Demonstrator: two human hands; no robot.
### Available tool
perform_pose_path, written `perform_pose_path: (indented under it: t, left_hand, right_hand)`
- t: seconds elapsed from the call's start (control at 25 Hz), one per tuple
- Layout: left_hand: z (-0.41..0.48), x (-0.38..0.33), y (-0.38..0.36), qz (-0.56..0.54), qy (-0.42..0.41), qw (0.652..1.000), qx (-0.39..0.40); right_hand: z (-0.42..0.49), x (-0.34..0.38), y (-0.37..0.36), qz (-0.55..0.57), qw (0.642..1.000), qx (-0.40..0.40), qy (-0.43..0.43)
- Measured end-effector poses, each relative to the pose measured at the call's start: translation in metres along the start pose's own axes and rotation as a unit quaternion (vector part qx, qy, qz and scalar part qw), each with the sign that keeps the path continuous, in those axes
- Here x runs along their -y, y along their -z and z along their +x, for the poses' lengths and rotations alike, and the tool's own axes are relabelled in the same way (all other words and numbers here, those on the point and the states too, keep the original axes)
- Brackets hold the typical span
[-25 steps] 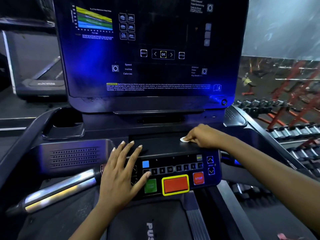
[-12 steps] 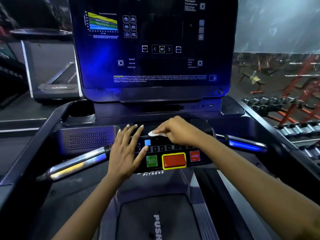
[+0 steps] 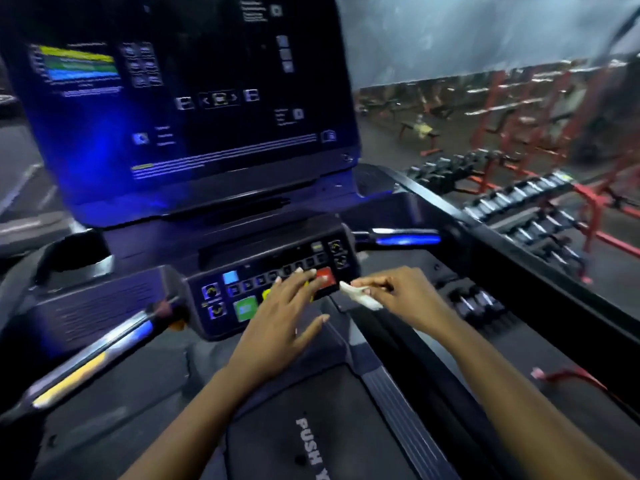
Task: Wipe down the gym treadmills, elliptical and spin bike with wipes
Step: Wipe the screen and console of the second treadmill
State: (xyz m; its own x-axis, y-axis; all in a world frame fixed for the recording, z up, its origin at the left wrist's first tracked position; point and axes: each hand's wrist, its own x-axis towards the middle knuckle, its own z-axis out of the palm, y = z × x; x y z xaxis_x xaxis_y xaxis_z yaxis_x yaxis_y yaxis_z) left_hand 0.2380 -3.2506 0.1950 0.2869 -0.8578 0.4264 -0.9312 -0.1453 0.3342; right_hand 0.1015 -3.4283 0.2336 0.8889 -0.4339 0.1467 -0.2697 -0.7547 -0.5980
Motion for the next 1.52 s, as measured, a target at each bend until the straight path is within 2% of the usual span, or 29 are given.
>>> perform_pose_path:
  t: [0.12, 0.2, 0.36, 0.48, 0.64, 0.88, 1.08, 1.16, 1.36, 1.52]
  left_hand:
    - [0.026, -0.017, -0.030, -0.034, -0.100, 0.989, 0.099]
    - [0.038, -0.030, -0.053, -0.070, -0.144, 0.972, 0.169]
    - [0.056, -0.075, -0.108, -0.098, -0.253, 0.922, 0.277]
    - [0.058, -0.124, -0.144, -0.097, -0.321, 0.877, 0.343]
    - [0.047, -0.199, -0.181, -0.111, -0.403, 0.810, 0.411]
    - [-0.003, -0.337, -0.216, -0.133, -0.523, 0.683, 0.493]
    - [-0.101, -0.488, -0.232, -0.126, -0.629, 0.588, 0.493]
    - [-0.136, -0.534, -0.229, -0.125, -0.658, 0.564, 0.482]
    - [-0.266, -0.669, -0.223, -0.123, -0.736, 0.459, 0.482]
    - [-0.345, -0.745, -0.232, -0.113, -0.764, 0.405, 0.490]
  right_hand:
    - [-0.046, -0.029, -0.001, -0.007, 0.992, -0.057, -0.113]
    - [-0.082, -0.041, -0.002, -0.014, 0.973, -0.092, -0.209]
    - [-0.168, -0.051, -0.002, -0.033, 0.919, -0.159, -0.360]
    - [-0.230, -0.051, -0.005, -0.035, 0.861, -0.206, -0.464]
    - [-0.309, -0.042, -0.008, -0.041, 0.768, -0.279, -0.575]
    - [-0.438, -0.028, -0.013, -0.032, 0.644, -0.350, -0.679]
    - [-0.586, 0.015, -0.021, -0.046, 0.512, -0.427, -0.744]
    - [-0.630, 0.031, -0.026, -0.042, 0.473, -0.434, -0.766]
    - [-0.773, 0.092, -0.044, -0.054, 0.318, -0.467, -0.823]
    - [-0.853, 0.113, -0.059, -0.047, 0.232, -0.479, -0.845]
